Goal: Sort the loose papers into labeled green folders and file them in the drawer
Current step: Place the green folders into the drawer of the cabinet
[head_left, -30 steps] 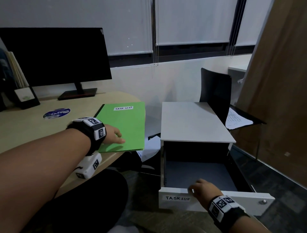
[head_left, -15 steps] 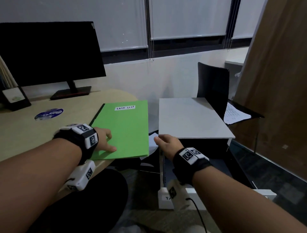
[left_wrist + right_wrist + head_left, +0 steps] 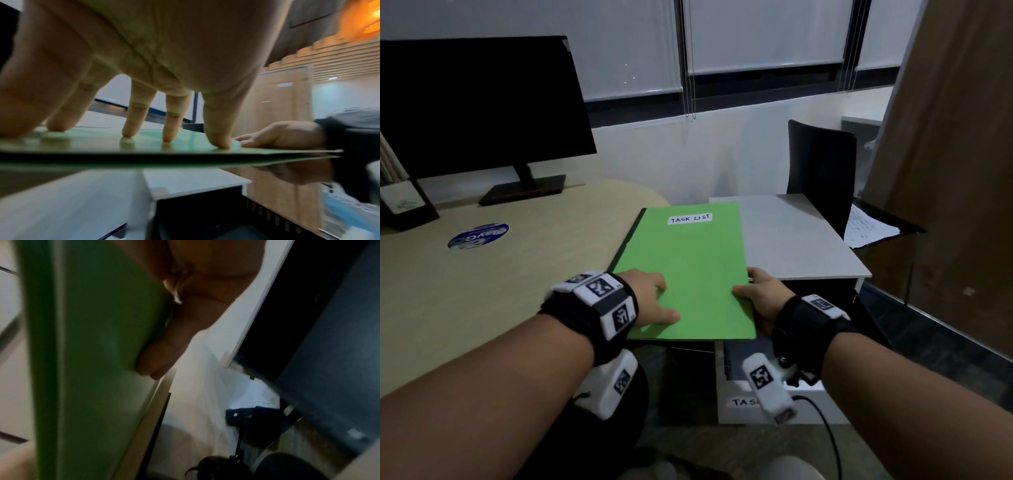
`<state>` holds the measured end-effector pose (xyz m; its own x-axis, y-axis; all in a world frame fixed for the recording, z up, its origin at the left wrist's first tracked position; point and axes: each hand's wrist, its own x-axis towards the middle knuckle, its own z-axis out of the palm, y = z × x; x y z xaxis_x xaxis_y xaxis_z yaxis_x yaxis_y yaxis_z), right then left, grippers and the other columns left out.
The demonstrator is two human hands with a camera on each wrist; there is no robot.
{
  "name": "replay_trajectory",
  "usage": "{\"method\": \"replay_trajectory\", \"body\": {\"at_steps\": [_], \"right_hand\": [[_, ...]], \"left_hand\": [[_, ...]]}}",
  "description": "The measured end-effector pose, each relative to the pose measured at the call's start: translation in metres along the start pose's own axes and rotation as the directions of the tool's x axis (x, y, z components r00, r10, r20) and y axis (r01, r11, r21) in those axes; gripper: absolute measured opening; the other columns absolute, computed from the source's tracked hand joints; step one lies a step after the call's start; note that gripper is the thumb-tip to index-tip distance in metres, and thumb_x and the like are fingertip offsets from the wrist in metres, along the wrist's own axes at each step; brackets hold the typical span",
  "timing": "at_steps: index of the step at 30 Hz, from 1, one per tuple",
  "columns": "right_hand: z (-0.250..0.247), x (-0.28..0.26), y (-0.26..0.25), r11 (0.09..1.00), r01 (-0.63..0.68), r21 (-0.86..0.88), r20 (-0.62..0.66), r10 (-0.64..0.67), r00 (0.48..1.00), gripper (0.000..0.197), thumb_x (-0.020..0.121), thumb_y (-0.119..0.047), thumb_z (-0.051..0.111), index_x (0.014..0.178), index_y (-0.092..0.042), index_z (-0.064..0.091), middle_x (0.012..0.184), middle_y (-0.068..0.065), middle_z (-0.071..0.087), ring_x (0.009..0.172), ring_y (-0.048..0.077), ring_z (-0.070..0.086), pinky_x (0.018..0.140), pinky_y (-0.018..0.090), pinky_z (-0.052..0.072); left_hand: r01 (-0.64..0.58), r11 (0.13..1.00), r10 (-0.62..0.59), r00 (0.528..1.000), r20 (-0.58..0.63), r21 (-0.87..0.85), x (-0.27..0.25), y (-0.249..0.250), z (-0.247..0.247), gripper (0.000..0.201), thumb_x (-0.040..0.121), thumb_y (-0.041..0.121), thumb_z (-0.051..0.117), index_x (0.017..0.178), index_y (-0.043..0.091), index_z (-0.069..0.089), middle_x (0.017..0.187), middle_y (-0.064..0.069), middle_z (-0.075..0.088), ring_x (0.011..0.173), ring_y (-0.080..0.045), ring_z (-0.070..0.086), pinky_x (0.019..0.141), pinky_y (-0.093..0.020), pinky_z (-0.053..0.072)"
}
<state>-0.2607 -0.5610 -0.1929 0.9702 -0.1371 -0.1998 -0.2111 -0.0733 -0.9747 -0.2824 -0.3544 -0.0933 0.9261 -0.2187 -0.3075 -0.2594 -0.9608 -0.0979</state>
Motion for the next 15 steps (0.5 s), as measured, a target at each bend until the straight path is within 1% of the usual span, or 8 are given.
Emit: {"method": "replay_trajectory", "body": {"at_steps": [1,2,4,6,9,11,13,15], "right_hand": [[-0.014,-0.001,0.005,1.0,0.001,0.02,-0.022,-0.001,1.0,0.042,0.087,0.011,0.053,0.128,0.004,0.045,0.106,0.022,0.062,0.08,0.03,0.062,0.091,0.053,0.049],[-0.028,-0.004,0.009,1.0,0.001,0.02,-0.049,0.0,0.999,0.044,0.087,0.013,0.051,0.129,0.004,0.044,0.104,0.021,0.062,0.075,0.028,0.063,0.089,0.05,0.051],[-0.062,-0.014,0.02,1.0,-0.001,0.015,-0.119,0.003,0.993,0.044,0.087,0.016,0.047,0.129,0.003,0.045,0.095,0.015,0.063,0.058,0.015,0.065,0.069,0.032,0.057],[-0.096,-0.027,0.031,0.999,-0.035,0.035,-0.188,0.041,0.981,0.046,0.088,0.018,0.044,0.131,0.001,0.044,0.094,0.013,0.062,0.046,0.005,0.062,0.049,0.019,0.053],[-0.147,-0.046,0.047,0.997,-0.077,0.025,-0.291,0.081,0.953,0.046,0.089,0.018,0.042,0.134,0.005,0.041,0.078,0.007,0.066,0.041,0.003,0.06,0.042,0.015,0.048],[-0.169,-0.057,0.057,0.991,-0.13,-0.003,-0.334,0.122,0.935,0.045,0.09,0.017,0.042,0.134,0.007,0.041,0.072,0.004,0.068,0.04,0.001,0.059,0.042,0.013,0.047],[-0.186,-0.067,0.068,0.986,-0.164,-0.01,-0.347,0.15,0.926,0.045,0.09,0.017,0.041,0.134,0.007,0.041,0.054,-0.007,0.067,0.04,0.002,0.059,0.041,0.014,0.047],[-0.199,-0.072,0.078,0.979,-0.202,-0.017,-0.359,0.183,0.915,0.045,0.091,0.016,0.041,0.135,0.007,0.04,0.049,-0.01,0.064,0.04,0.003,0.06,0.04,0.014,0.047]], "left_hand": [[-0.031,0.999,0.031,0.999,-0.012,0.008,-0.002,0.012,0.002,0.065,0.085,0.066,0.051,0.139,0.03,0.04,0.137,-0.002,0.047,0.116,-0.022,0.053,0.089,-0.031,0.043],[-0.065,0.998,0.066,0.997,-0.031,0.01,-0.003,0.024,0.006,0.063,0.086,0.064,0.049,0.137,0.029,0.042,0.136,-0.002,0.047,0.114,-0.023,0.054,0.09,-0.032,0.044],[-0.145,0.988,0.141,0.987,-0.072,-0.058,-0.004,0.05,0.019,0.055,0.087,0.057,0.053,0.13,0.023,0.049,0.132,-0.002,0.046,0.113,-0.025,0.054,0.092,-0.034,0.046],[-0.197,0.943,0.173,0.979,-0.112,-0.269,-0.003,0.071,0.037,0.037,0.089,0.039,0.057,0.12,0.018,0.053,0.131,-0.001,0.041,0.114,-0.022,0.051,0.095,-0.031,0.042],[-0.171,0.854,0.089,0.979,-0.185,-0.492,0.008,0.085,0.068,0.015,0.089,0.014,0.054,0.104,0.017,0.052,0.126,-0.005,0.04,0.11,-0.022,0.05,0.094,-0.028,0.039],[-0.118,0.824,-0.016,0.973,-0.232,-0.553,0.021,0.086,0.089,0.013,0.087,0.009,0.055,0.094,0.019,0.05,0.12,-0.007,0.045,0.103,-0.024,0.052,0.091,-0.03,0.043],[-0.035,0.817,-0.078,0.982,-0.171,-0.576,0.032,0.087,0.113,0.009,0.088,0.014,0.058,0.095,0.019,0.055,0.119,-0.007,0.051,0.103,-0.025,0.055,0.091,-0.034,0.046],[0.008,0.84,-0.027,0.999,-0.027,-0.543,0.042,0.089,0.138,0.021,0.092,0.024,0.059,0.111,0.017,0.063,0.122,-0.006,0.059,0.108,-0.024,0.058,0.092,-0.031,0.047]]}}
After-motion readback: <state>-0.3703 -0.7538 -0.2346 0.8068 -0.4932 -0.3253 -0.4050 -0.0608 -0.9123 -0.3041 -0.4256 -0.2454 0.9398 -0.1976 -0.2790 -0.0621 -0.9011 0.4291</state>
